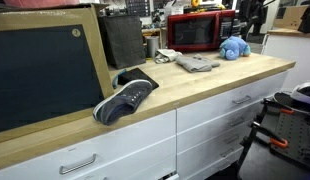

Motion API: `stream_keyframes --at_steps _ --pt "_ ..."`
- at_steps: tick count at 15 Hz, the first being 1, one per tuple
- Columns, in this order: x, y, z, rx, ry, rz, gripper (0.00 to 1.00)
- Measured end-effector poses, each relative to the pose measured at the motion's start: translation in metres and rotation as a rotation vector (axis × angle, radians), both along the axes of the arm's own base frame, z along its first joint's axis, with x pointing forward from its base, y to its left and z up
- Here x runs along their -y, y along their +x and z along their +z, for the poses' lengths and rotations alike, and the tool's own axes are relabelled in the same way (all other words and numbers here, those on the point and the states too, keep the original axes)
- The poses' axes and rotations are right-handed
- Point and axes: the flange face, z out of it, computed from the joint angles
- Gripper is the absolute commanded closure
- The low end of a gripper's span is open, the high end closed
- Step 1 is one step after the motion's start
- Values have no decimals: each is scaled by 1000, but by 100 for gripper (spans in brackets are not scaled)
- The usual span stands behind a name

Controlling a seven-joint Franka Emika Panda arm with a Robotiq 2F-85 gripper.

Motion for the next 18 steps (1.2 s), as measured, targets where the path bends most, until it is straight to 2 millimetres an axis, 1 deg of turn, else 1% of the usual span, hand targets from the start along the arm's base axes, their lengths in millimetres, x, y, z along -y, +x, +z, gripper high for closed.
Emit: stream_keyframes --at_steps 2,4,5,6,9,12,14,16,18 --pt "-37 29 -16 5 -5 -24 0" --pt "-66 59 -32 15 -16 -57 0" --pt "-73 74 -40 21 -28 -74 0" --pt "-74 88 -49 27 -36 -93 0" --pt "-65 132 -77 33 -50 -148 0" --pt "-56 177 -99 22 -61 -196 0" --pt "-48 207 -107 26 -70 -224 0" --pt "-38 236 -109 42 -84 -253 0" --pt "-26 261 -110 57 -106 -276 0"
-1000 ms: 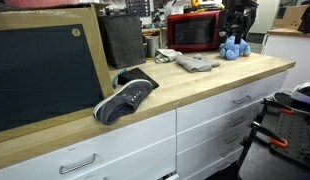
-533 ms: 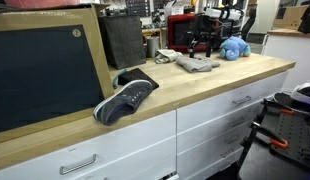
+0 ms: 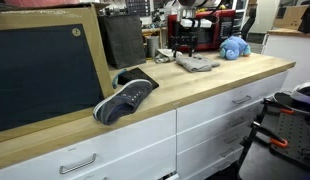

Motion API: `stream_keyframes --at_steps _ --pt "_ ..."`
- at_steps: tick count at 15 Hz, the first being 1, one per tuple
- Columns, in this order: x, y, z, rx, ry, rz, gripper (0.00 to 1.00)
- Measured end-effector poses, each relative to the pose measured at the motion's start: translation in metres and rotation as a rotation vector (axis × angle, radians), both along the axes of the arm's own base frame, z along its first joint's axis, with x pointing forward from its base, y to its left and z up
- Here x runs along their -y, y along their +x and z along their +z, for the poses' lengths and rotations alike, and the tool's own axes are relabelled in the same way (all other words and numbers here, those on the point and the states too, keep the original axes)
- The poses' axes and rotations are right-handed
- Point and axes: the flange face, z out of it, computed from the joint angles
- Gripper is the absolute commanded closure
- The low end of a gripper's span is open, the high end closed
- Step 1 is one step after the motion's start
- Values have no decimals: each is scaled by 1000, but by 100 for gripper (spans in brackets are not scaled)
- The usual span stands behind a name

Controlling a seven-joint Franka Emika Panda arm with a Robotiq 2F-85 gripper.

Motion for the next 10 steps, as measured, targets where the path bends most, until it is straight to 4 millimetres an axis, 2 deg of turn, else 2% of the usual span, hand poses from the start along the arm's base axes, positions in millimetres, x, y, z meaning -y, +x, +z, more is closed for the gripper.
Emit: stream_keyframes --at_steps 2,4,6,10 --pt "13 18 -2 -3 -26 -11 0" --pt "27 27 -4 -40 -57 0 0" --pt "34 29 1 -88 -63 13 0" --pt "35 30 7 -95 -61 22 0"
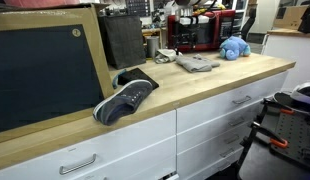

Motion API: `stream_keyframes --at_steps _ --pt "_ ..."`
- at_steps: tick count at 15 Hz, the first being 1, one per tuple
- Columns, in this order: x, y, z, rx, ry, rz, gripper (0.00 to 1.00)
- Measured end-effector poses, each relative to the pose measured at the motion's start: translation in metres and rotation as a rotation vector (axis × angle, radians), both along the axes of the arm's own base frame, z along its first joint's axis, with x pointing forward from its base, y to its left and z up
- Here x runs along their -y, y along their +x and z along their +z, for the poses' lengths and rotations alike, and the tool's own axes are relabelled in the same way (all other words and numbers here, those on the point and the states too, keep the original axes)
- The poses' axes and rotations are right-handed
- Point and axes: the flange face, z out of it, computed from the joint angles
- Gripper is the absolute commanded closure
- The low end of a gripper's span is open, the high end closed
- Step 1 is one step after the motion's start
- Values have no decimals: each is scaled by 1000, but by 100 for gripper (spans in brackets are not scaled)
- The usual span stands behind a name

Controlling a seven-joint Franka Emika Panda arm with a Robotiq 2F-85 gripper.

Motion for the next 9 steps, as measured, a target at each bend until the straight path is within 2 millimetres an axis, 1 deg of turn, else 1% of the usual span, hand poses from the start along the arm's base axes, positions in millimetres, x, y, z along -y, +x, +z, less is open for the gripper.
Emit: stream_keyframes --at_steps 3,4,5,6,9 --pt "2 1 0 8 0 -4 0" --pt "6 1 -1 14 -2 -10 0" --pt "15 2 -1 20 -5 -21 0" --pt "27 2 -2 23 -9 -32 0" --pt "84 -1 -13 25 -23 -60 0"
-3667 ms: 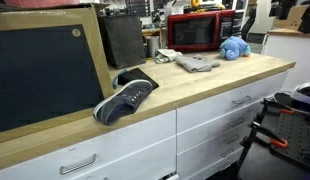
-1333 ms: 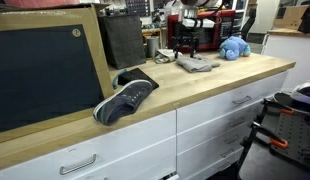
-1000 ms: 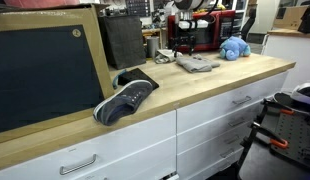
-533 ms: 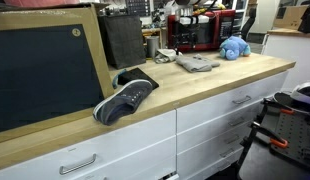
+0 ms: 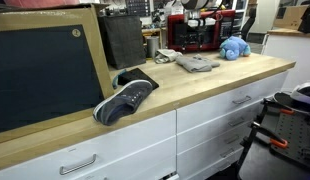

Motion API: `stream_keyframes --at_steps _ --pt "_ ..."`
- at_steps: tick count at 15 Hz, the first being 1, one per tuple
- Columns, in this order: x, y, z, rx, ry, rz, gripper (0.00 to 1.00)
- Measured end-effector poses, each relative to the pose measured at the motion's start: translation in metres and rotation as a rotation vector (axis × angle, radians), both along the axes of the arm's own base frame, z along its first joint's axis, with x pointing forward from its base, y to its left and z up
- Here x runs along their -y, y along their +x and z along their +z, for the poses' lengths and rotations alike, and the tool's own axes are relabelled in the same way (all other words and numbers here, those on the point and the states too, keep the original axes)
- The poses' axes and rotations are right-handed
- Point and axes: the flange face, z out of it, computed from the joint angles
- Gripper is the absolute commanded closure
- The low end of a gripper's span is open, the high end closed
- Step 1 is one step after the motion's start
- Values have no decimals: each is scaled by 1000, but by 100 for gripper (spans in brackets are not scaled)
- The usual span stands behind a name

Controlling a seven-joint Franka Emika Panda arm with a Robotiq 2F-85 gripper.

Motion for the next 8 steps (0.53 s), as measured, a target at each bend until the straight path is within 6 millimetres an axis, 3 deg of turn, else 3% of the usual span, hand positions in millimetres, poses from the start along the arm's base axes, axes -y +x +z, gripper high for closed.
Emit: stream_keyframes --at_steps 4,8 --pt "68 -7 -27 -22 -7 -25 0" --pt "91 -4 -43 -18 17 -36 0"
